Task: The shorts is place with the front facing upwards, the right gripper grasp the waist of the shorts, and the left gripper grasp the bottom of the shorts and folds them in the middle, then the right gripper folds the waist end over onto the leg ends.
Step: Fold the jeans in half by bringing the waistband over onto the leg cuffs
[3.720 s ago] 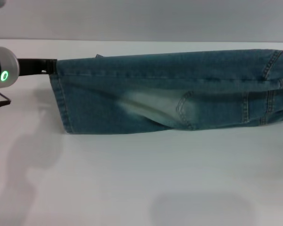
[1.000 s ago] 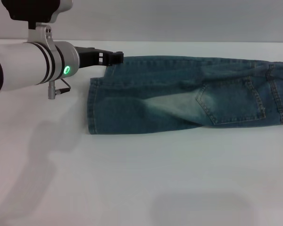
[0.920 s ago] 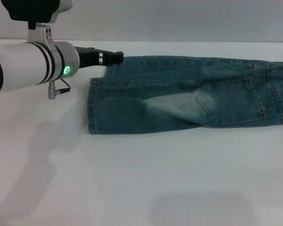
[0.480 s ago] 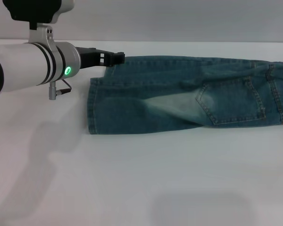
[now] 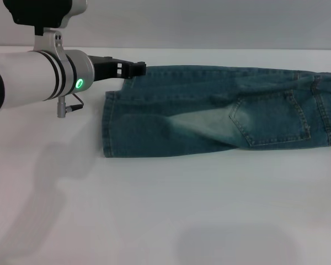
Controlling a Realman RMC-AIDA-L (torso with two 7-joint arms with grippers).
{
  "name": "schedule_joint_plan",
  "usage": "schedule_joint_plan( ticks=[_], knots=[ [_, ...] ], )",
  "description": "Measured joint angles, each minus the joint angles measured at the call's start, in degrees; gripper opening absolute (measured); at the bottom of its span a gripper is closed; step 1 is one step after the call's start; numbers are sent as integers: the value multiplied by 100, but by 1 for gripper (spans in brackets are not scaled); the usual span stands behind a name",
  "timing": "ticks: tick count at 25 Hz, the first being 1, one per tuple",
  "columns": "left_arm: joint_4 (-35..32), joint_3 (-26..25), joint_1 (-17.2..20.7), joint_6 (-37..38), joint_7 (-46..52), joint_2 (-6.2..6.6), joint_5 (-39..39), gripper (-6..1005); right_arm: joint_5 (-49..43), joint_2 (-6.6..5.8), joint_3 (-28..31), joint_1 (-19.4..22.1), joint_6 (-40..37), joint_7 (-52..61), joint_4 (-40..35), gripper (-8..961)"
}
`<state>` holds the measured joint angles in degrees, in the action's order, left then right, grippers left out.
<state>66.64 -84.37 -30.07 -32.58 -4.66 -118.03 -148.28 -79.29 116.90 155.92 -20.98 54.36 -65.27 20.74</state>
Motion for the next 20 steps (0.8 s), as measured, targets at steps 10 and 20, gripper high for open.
schedule_joint_plan(
  ticks=[10,20],
  knots=[
    [-14,1,12,-2,-8,0,0,812,19,14,1,-80,-295,140,-176,666],
    [-67,-13,-53,13,-19,8,0,812,18,20,-28,-80,-434,160,-181,647]
  ],
)
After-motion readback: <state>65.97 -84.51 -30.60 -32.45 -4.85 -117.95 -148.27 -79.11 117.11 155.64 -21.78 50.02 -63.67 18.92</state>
